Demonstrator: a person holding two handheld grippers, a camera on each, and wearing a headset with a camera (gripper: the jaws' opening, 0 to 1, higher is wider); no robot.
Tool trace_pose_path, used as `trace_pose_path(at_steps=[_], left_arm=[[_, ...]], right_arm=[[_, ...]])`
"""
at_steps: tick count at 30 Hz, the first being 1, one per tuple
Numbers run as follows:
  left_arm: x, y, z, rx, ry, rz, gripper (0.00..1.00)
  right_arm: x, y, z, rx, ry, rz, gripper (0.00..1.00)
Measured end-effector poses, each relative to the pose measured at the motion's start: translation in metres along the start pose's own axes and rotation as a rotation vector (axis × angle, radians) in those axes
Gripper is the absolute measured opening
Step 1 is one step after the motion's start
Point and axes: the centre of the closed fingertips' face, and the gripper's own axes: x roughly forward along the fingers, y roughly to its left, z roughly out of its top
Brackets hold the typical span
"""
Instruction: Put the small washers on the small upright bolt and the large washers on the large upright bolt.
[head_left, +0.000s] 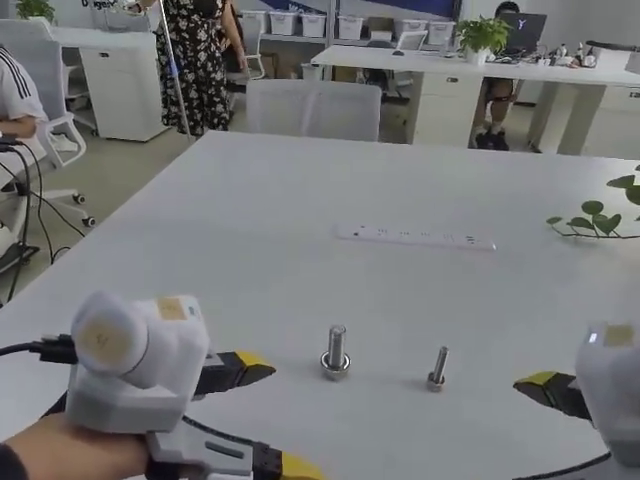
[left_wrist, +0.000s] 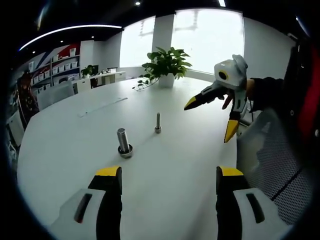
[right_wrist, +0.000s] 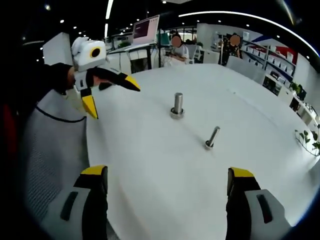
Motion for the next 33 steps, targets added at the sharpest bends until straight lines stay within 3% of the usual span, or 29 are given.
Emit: trace_pose_path(at_steps=[13, 33], left_arm=[[-0.002, 0.003, -0.004, -0.023, -0.004, 0.016, 0.77], [0.0, 0.002, -0.009, -0.038, -0.01, 0.02, 0.77]], right_arm=[[-0.002, -0.007, 0.01, 0.028, -0.065, -0.066, 1.0], [-0.001, -0.003, 0.009, 0.028, -0.062, -0.078, 1.0]])
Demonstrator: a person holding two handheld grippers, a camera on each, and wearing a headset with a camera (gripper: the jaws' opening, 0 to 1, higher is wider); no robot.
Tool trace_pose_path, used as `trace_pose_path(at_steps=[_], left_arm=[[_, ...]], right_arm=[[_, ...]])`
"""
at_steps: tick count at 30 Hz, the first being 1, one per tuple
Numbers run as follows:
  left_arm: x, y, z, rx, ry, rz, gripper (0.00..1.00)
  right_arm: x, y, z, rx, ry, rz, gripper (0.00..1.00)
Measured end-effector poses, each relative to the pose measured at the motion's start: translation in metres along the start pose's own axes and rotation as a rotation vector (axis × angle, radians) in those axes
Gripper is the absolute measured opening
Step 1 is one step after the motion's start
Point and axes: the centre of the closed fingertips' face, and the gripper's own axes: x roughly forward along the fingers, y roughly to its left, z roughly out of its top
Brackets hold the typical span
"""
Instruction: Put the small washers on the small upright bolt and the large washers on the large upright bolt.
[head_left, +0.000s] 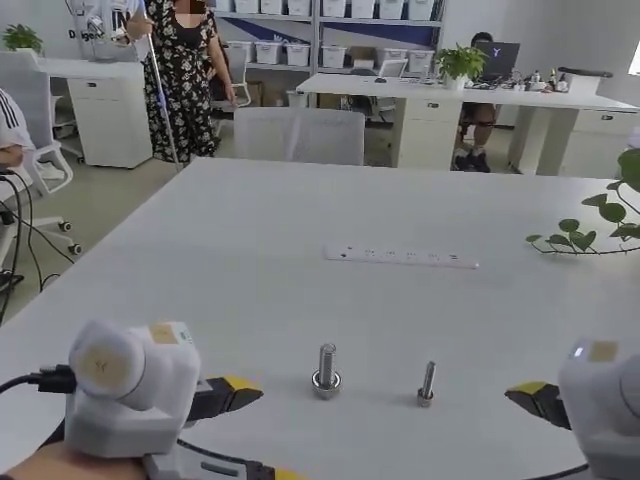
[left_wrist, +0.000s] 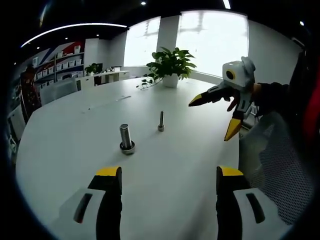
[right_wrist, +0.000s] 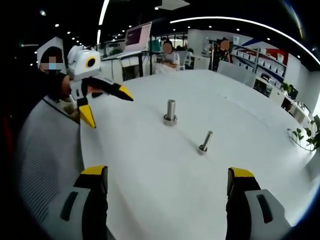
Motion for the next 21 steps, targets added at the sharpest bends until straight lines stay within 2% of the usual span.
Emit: trace_pose_path(at_steps=[21], left_arm=[[0.0014, 0.0023, -0.0006, -0.018, -0.006, -0.004, 0.77]], right_arm=[[0.0009, -0.0005, -0.0011, 0.006, 0.007, -0.004, 1.0]])
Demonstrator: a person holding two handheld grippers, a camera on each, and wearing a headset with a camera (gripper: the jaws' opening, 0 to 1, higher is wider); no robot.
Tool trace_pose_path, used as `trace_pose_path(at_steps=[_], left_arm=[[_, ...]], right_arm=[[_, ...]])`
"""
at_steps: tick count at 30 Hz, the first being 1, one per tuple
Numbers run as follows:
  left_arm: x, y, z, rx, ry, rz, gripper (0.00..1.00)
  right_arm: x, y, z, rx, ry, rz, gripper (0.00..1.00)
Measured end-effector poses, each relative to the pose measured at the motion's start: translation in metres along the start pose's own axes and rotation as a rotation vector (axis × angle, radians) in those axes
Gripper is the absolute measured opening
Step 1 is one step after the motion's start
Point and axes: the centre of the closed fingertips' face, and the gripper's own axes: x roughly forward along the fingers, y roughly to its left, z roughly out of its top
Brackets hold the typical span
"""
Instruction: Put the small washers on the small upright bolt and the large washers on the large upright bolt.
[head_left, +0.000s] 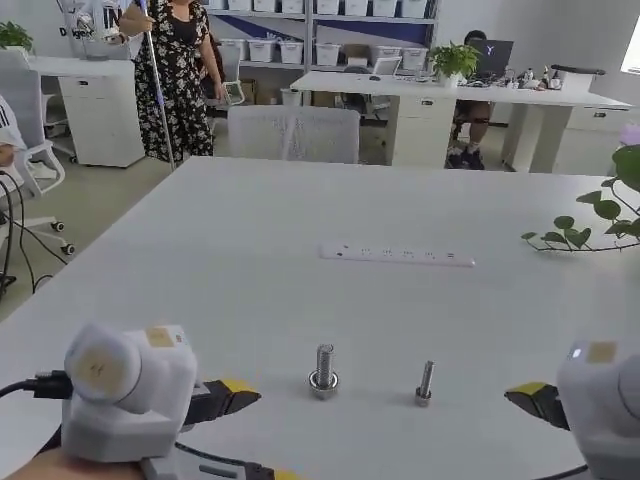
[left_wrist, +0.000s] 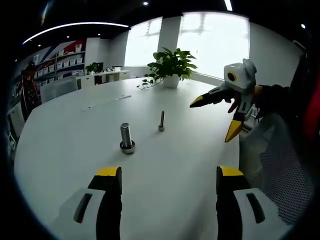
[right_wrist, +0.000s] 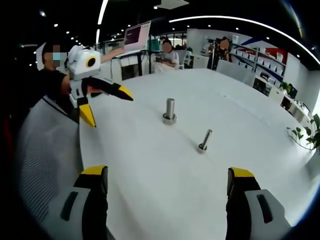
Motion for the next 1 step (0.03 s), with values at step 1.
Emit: trace_pose_path(at_steps=[1], left_arm=[[0.0, 0.0, -0.0001, 0.0, 0.0, 0.0, 0.77]], right_arm=[[0.0001, 0.0, -0.0001, 0.0, 0.001, 0.0, 1.0]])
